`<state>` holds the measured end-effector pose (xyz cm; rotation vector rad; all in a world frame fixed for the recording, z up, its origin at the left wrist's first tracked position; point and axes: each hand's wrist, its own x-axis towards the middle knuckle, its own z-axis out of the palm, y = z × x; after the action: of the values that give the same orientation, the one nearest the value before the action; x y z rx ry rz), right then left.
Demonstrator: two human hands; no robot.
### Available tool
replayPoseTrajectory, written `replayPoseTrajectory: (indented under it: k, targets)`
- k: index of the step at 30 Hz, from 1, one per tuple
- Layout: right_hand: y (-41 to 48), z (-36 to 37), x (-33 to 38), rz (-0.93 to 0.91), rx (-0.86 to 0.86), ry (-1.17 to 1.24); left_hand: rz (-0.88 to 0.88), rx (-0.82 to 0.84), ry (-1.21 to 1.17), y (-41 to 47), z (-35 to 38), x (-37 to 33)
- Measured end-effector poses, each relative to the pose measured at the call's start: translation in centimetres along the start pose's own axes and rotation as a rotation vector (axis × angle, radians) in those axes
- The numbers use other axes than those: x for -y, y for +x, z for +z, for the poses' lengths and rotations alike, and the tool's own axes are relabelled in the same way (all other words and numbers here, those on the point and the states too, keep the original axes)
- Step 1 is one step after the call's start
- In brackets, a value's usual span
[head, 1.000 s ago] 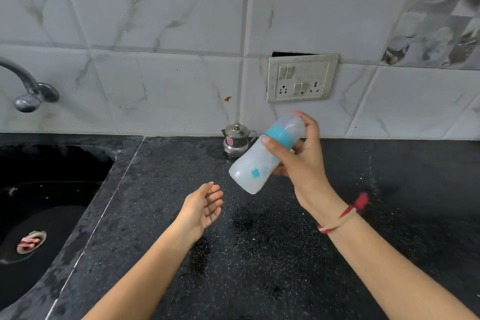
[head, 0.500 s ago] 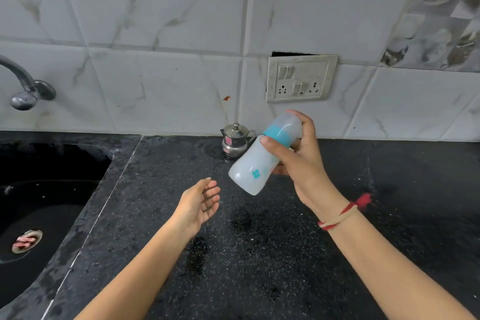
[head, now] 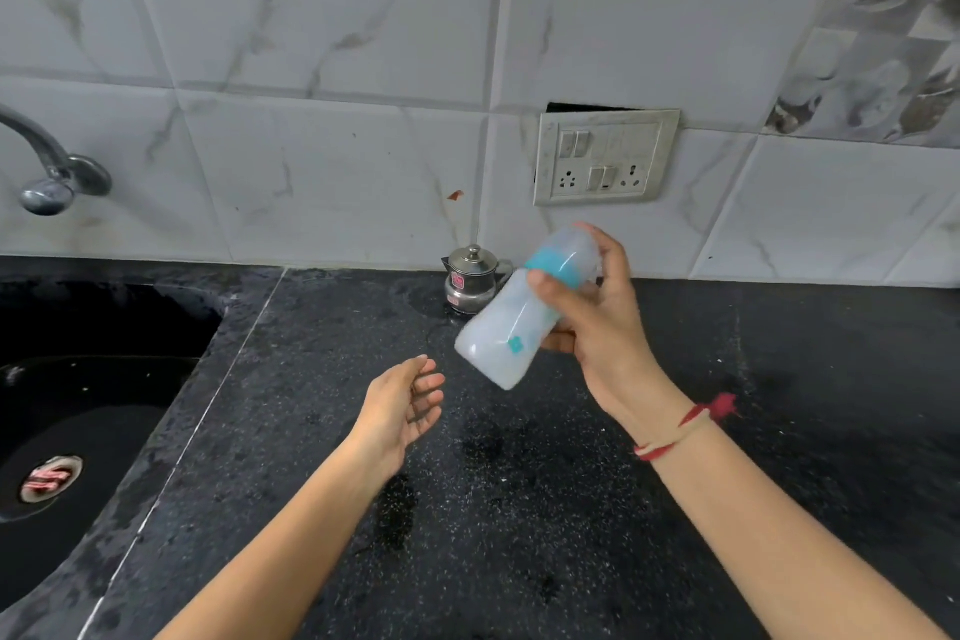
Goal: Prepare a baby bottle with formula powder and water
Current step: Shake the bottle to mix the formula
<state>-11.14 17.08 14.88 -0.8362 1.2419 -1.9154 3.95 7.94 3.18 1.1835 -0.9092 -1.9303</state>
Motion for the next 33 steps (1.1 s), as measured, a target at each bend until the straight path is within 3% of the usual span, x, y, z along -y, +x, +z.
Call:
replayPoseTrajectory:
  k: [3, 7, 10, 14, 18, 21, 25, 28, 31, 33]
  targets:
    - [0.6, -0.3, -0.1, -0.076, -0.214, 0.254, 0.023, -0.015, -0.019, 0.1, 0.1, 0.0]
    - [-0.1, 0.2, -0.7, 0.022, 0.006, -0.049, 0.017, 0.026, 0.013, -0.1, 0.3, 0.1]
    - [0.6, 0.1, -0.1, -0.06, -0.167, 0.17, 0.04, 0.015, 0.0, -0.1, 0.2, -0.1]
    - [0.2, 0.1, -0.2, -0.003, 0.004, -0.046, 0.039, 0.037, 0.013, -0.4, 0.2, -0.3]
    - [0.1, -0.7, 0.2, -0.042, -0.222, 0.266, 0.065, 0.02, 0.007, -0.4, 0.1, -0.5]
    - [-0.5, -0.5, -0.2, 0.014, -0.047, 0.026, 0.061, 0.046, 0.03, -0.6, 0.2, -0.4]
    - [0.1, -0.6, 0.5, -0.075, -0.21, 0.216, 0.072, 0.044, 0.019, -0.6, 0.5, -0.4]
    - [-0.2, -0.4, 0.5, -0.034, -0.035, -0.032, 0.079, 0.084, 0.045, -0.8, 0.8, -0.6]
    - [0.3, -0.7, 0.5, -0.084, -0.242, 0.229, 0.105, 0.077, 0.029, -0.9, 0.6, -1.1]
    - [0.0, -0.6, 0.8, -0.04, -0.202, 0.166, 0.109, 0.07, 0.014, -0.9, 0.5, -1.0]
